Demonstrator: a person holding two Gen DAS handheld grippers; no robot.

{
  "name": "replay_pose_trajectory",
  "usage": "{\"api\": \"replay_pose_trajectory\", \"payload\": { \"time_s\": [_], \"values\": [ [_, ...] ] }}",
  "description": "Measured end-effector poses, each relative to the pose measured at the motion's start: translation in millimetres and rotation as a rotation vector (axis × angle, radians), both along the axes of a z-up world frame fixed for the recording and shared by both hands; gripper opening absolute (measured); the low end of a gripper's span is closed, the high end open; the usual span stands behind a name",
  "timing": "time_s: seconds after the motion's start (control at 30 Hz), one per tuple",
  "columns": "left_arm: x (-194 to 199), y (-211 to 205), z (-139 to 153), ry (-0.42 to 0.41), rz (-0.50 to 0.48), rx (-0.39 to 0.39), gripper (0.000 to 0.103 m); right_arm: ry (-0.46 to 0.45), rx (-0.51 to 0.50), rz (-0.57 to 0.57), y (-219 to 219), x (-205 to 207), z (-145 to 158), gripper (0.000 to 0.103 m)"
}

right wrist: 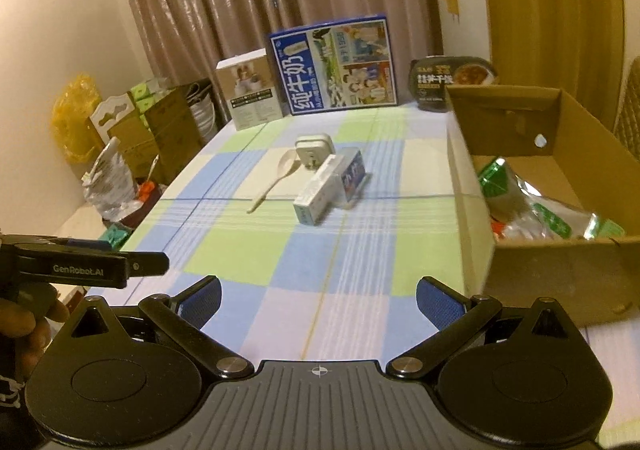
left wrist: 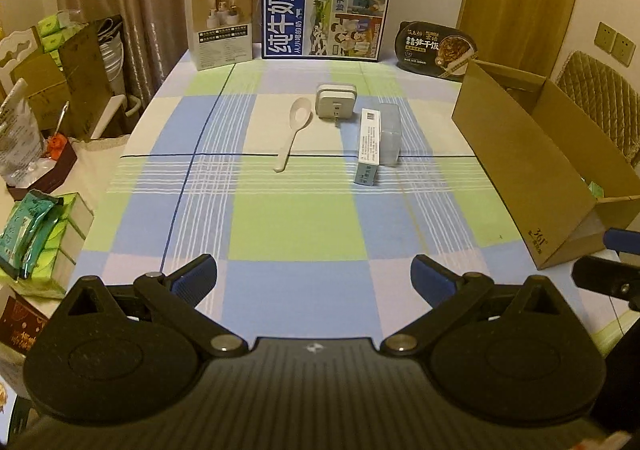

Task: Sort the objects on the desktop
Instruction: 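Grasp the long white box with the left gripper while the right gripper grasps the clear case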

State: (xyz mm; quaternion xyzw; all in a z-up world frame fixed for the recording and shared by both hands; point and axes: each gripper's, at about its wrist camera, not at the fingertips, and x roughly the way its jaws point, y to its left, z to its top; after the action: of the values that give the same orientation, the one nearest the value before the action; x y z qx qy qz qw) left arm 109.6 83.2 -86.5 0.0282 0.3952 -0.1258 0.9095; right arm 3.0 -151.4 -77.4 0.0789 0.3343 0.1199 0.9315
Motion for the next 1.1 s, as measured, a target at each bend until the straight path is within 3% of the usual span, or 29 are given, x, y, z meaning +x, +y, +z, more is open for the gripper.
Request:
{"api": "replay_pose_trajectory", "payload": {
  "time_s": [0.43,0.83,0.93,1.03,1.1],
  "values": [
    [64,-4,-28,-0.024,-0.048,0.028,0.101,-0.078,-0.02,-0.015,16,76,-13,0.101],
    [128,-30,-72,-0.009,-0.168,-0.046,0.097,-0.045,-0.007,-0.082,12,154,-51,0.101],
    [143,-39,-83,0.006,-0.192,-0.081,0.092,-0.042,-0.017,-0.075,10,167,-61,0.101],
    [155,-51,-90,-0.009,-0.229,-0.059,0.089,-0.036,-0.024,-0.083,9,178,-68,0.1],
    [162,-57,-94,-0.017,-0.254,-0.052,0.081,-0.031,-0.02,-0.087,8,185,-71,0.093]
  ]
}}
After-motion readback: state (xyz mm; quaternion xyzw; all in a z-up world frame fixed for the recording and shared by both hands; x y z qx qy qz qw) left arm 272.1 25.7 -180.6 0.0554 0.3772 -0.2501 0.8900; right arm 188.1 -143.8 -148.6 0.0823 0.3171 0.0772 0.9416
